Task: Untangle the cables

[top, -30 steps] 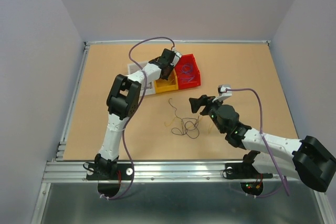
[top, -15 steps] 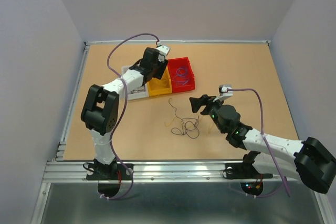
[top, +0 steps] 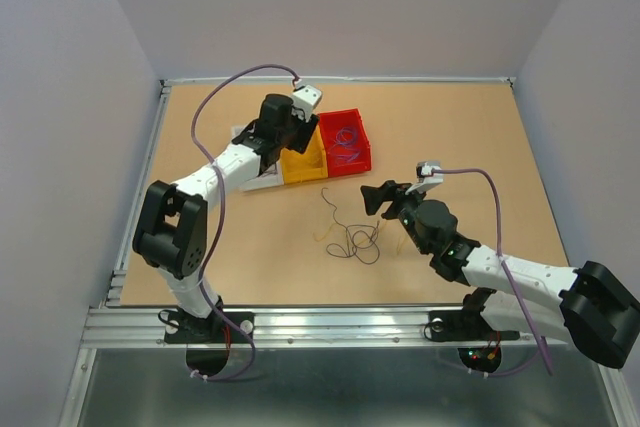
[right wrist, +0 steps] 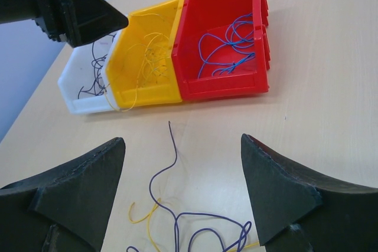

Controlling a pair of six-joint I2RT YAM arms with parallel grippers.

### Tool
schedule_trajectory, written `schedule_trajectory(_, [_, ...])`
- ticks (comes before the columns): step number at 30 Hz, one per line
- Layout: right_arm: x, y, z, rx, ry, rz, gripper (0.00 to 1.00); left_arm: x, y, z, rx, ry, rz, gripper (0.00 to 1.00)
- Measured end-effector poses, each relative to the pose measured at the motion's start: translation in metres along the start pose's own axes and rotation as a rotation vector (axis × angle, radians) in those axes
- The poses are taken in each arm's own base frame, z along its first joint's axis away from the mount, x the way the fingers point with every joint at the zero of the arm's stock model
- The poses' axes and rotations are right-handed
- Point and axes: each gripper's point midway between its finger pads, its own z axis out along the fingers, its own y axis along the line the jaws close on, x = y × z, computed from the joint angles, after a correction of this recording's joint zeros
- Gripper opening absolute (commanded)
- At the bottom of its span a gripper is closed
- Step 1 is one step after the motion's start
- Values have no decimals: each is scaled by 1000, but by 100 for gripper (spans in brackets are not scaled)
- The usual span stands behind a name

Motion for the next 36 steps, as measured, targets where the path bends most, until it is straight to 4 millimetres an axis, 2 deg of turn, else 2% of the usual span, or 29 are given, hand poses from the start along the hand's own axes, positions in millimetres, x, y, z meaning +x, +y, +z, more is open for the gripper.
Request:
schedule_trajectory(3, [-1, 0, 0, -1, -2, -4, 84, 1, -13, -14, 73, -26, 33, 75])
schedule_trajectory(7, [-12, 1, -4, -3, -34, 7, 84, -7, -44, -50, 201, -127, 122, 88])
schedule_trajectory(8, [-19, 1, -7, -2, -54, 14, 84, -8, -58, -61, 242, -158, 173, 99])
schedule_trajectory(11, [-42, -2, -18, 8, -131, 45, 84, -9, -114, -96, 393, -260, 335, 99])
schedule_trajectory(13, [-55, -7, -26, 24, -180, 67, 84, 2, -149, -114, 493, -298, 437, 99])
schedule_trajectory(16, [-67, -19, -37, 64, -242, 96, 84, 28, -184, -125, 602, -305, 554, 98])
schedule_trajectory(22, [-77, -39, -50, 137, -312, 136, 84, 65, -196, -113, 669, -218, 666, 94])
schedule_trajectory(30, [-66, -44, -46, 162, -283, 115, 83, 113, -201, -73, 661, -39, 723, 80])
schedule_trajectory(36, [-60, -44, -43, 160, -263, 103, 83, 119, -198, -63, 637, 3, 739, 71])
